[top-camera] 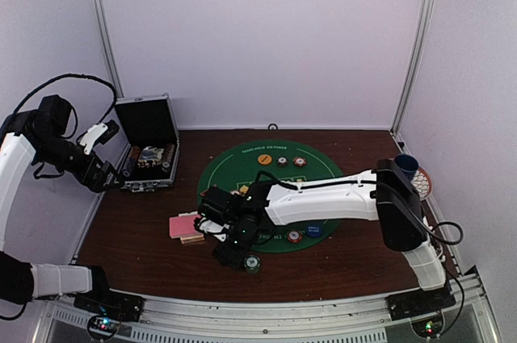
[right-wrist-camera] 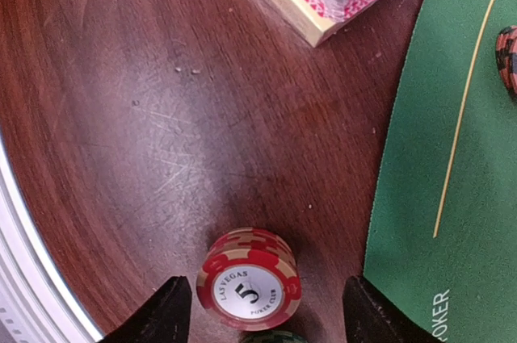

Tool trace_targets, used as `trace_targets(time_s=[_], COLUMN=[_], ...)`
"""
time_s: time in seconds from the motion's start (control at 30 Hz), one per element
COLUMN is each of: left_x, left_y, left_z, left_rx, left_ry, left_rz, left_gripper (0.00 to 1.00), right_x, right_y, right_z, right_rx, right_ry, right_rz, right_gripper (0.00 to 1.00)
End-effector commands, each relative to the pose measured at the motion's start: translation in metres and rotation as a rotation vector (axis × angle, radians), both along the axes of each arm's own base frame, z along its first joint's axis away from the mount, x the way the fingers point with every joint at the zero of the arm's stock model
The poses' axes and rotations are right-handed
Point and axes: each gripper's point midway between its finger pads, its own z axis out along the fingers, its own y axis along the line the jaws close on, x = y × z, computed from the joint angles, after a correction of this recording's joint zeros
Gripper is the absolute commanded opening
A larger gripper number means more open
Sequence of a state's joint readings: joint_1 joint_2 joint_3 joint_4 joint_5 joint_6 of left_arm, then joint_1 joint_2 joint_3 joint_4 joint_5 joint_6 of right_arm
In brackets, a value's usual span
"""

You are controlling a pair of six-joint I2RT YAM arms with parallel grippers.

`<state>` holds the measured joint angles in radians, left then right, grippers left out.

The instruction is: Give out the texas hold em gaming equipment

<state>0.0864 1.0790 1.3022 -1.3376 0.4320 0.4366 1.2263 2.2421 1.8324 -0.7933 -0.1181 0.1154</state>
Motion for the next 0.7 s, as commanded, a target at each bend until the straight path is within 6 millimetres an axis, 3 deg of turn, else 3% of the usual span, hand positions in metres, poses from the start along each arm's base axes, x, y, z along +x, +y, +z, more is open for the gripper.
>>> trace_targets(time_s=[0.0,0.27,0.4,0.67], left_x=[0.002,0.001,0.002,0.001], left_y=[0.000,0.002,0.002,0.001], left_z=[0.010,0.009,0.009,0.009], left_rx=[0.002,0.010,0.008,0.008], left_ry=[-0.033,-0.031,-0.033,-0.028], left_rz=[-0.008,-0.006,-0.005,-0.006], left_gripper=[0.97,0.98,0.98,0.98], right_x=[0.000,-0.001,-0.001,-0.003], right_y=[0.010,0.010,0.009,0.011], right_z=[-0.003,-0.007,-0.006,0.008], right_rx=[0.011,0.002,0.002,0.021], right_ry=[0.004,0.007,0.007,-0.010], right_rz=[0.011,0.017,0.018,0.024], right_gripper=[0.66,0.56,0.46,0.31])
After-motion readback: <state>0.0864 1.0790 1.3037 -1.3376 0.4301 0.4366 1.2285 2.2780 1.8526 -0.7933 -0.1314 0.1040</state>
